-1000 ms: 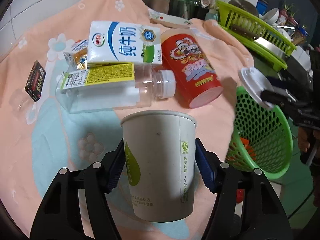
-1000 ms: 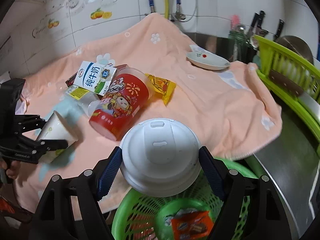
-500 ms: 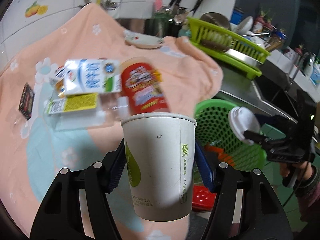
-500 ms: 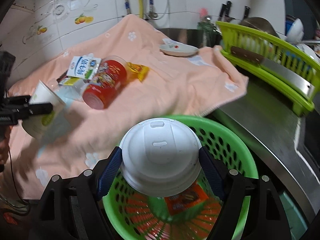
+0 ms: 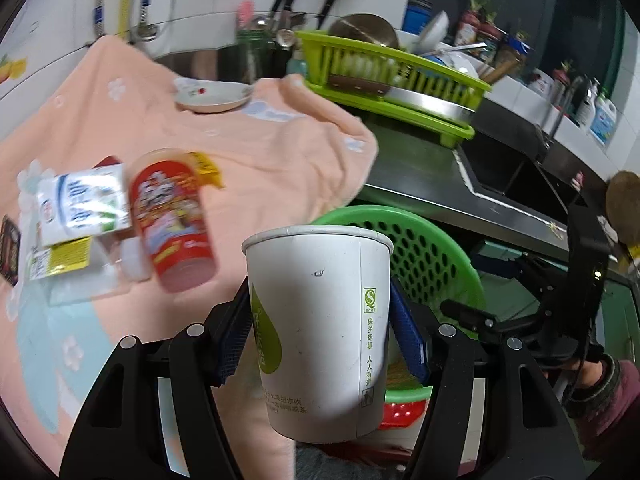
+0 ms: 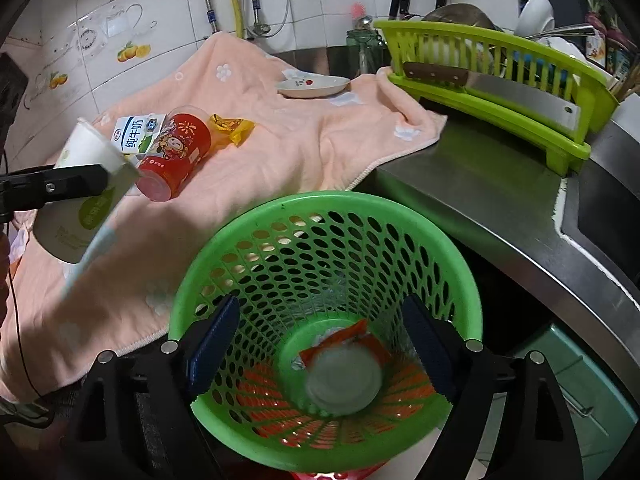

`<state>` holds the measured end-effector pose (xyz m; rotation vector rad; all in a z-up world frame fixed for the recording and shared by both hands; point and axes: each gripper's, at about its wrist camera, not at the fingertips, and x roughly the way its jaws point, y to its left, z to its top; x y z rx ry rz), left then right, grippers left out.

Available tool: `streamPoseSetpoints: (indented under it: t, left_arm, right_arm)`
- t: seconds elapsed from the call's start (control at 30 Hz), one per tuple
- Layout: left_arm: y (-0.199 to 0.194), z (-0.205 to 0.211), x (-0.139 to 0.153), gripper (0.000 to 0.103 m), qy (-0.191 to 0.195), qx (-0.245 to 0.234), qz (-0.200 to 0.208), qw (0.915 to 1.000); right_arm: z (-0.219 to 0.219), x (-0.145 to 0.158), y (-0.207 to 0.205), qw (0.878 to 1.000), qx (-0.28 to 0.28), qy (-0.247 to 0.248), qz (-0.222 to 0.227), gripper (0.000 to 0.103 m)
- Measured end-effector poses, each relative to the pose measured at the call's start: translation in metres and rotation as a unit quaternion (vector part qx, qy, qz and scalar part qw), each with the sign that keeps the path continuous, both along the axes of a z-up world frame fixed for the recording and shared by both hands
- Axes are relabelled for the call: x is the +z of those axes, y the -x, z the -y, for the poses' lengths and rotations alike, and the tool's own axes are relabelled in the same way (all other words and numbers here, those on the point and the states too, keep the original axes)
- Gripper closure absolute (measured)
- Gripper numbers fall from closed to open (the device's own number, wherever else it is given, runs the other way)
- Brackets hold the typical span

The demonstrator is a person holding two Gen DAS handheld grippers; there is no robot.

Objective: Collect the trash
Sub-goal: 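Drop the white lid into the green basket with the right tool while the left tool lifts the cup, then lower the paper cup over the green basket and open the left tool, then grasp the red printed cup with the right tool while the left tool reaches the milk carton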

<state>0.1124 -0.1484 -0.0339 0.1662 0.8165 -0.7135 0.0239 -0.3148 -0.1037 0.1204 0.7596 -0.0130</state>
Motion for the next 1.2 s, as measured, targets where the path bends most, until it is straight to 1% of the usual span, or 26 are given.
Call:
streamPoseSetpoints:
  t: [0.27, 0.6, 0.83, 0.97, 1.2]
  left_arm:
    - [0.005, 0.039, -0.012, 0.039, -0.018, -0.026, -0.013, 0.9994]
    - [0.007, 0.056, -0.02, 0.035, -0.029, -0.034, -0.02, 0.9988]
    - [0.008, 0.048, -0.018, 0.026, -0.024, -0.026, -0.017, 0.9992]
    - [0.007, 0.037, -0.012, 0.026, -0.024, -0.018, -0.009, 0.9995]
    - [-0.004, 0.002, -0.002, 0.026, -0.026, 0.022, 0.001, 0.9994]
  right_arm:
    - [0.004, 0.009, 0.023, 1.0, -0.007, 0.012, 0.016, 0.023]
    - [0.006, 0.014, 0.036, 0.999, -0.013, 0.015, 0.026, 0.023]
    - [0.007, 0.015, 0.037, 0.999, -0.012, 0.012, 0.027, 0.023]
    - [0.003, 0.017, 0.032, 1.0, -0.005, 0.009, 0.027, 0.023]
    - [-0.012, 0.022, 0.013, 0.999, 0.022, 0.003, 0.024, 0.023]
